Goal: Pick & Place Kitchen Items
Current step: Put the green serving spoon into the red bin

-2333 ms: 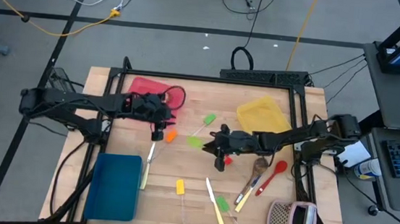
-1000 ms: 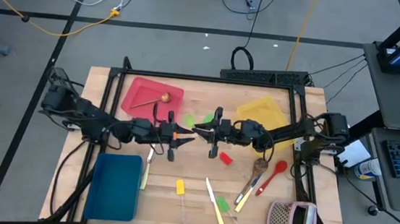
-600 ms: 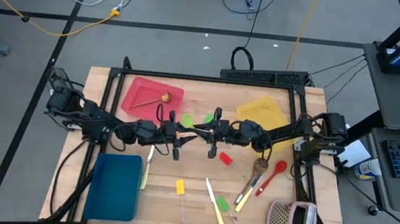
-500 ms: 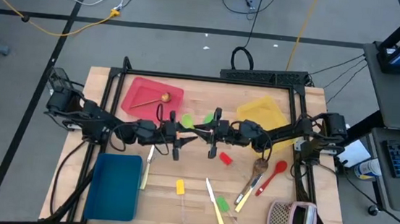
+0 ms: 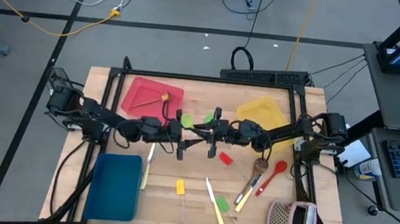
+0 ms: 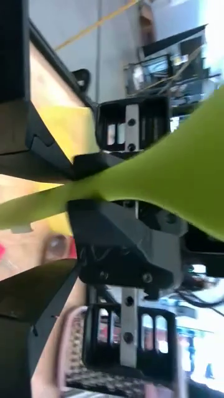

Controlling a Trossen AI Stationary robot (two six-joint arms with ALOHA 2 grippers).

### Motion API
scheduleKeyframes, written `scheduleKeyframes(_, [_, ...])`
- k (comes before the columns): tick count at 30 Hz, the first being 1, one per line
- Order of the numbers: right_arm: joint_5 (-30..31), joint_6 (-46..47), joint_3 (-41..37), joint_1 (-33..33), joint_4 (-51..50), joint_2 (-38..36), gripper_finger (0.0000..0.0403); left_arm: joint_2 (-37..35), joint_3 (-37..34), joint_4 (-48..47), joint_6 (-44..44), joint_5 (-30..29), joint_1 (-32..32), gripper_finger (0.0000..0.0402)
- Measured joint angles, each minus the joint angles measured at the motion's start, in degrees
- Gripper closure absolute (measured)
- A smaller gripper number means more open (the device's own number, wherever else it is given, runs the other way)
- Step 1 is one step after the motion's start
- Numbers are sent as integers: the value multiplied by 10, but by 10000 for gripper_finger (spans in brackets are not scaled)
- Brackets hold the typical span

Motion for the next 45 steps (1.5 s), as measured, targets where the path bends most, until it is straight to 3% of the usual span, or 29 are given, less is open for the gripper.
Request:
scheduleKeyframes(4, [-1,-1,0,0,-1,1,368,0,15,-74,-1,-7,3,205])
scheduleKeyframes(9, [-1,-2,0,0,-4,1,367,1,15,-73,0,-22,3,241])
scheduleKeyframes(18, [-1,-4,0,0,-6,1,366,0,15,-75,-7,-22,2,346])
scheduleKeyframes(29, [22,7,0,0,-82,0,285,0,15,-150,-59,-54,2,362])
scheduleKeyframes(33, [67,-1,0,2,-103,0,261,-24,15,-207,-76,-58,3,362])
scheduleKeyframes(40, [78,8,0,5,-148,0,248,-134,15,-389,-103,-59,4,362])
scheduleKeyframes(45, [75,17,-1,13,-160,0,251,-224,15,-507,-106,-106,22,362])
